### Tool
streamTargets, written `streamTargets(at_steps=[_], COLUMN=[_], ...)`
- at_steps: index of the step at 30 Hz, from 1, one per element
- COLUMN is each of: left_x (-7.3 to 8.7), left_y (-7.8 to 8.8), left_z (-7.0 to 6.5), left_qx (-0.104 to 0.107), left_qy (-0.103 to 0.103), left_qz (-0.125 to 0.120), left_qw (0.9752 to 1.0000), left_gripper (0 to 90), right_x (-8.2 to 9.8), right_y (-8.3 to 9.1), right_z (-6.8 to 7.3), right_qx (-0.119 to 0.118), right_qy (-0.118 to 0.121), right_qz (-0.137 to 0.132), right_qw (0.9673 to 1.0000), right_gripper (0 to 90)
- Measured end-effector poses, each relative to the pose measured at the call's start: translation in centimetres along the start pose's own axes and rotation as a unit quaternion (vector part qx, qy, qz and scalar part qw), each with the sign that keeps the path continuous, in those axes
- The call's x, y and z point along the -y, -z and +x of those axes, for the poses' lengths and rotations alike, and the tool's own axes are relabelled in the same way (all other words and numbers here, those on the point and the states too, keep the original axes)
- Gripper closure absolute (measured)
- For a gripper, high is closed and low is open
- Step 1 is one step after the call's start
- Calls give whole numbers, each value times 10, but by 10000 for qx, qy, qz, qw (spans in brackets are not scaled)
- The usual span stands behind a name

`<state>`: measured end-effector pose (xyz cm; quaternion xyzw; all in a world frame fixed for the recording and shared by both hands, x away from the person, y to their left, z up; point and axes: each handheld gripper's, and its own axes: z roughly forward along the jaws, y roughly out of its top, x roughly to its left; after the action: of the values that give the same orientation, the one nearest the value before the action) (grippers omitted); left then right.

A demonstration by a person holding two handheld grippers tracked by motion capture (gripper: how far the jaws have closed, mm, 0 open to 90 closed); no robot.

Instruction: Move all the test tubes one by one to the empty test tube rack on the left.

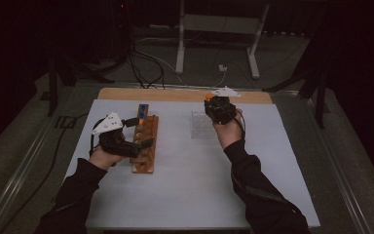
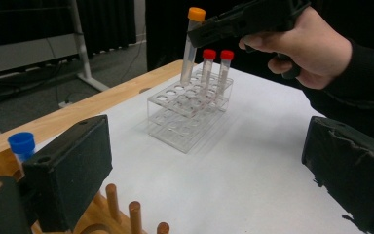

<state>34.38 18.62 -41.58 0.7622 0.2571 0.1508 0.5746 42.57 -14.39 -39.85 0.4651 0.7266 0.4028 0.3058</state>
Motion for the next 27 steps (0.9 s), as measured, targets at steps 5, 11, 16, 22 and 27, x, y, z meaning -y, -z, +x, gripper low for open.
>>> streamTargets(at_steps=[5, 11, 16, 22, 27], left_x=[-2, -4, -5, -9, -10], left_y=[0, -2, -8, -15, -22], left_z=[-1, -3, -7, -13, -20], left_qx=[0, 46, 126, 275, 425], left_qy=[-11, 6, -44, -94, -134], left_qz=[10, 25, 89, 166, 235], left_qw=[10000, 10000, 9999, 9994, 9987], left_gripper=[52, 57, 58, 58, 58], right_x=[5, 17, 30, 44, 53], right_y=[13, 27, 35, 42, 48], right_z=[7, 16, 25, 36, 45], right_qx=[-267, -606, -836, -1086, -1313], right_qy=[99, 238, 404, 572, 708], right_qz=[-10, 29, 110, 205, 214], right_qw=[9996, 9979, 9956, 9922, 9886], right_gripper=[750, 751, 750, 751, 750])
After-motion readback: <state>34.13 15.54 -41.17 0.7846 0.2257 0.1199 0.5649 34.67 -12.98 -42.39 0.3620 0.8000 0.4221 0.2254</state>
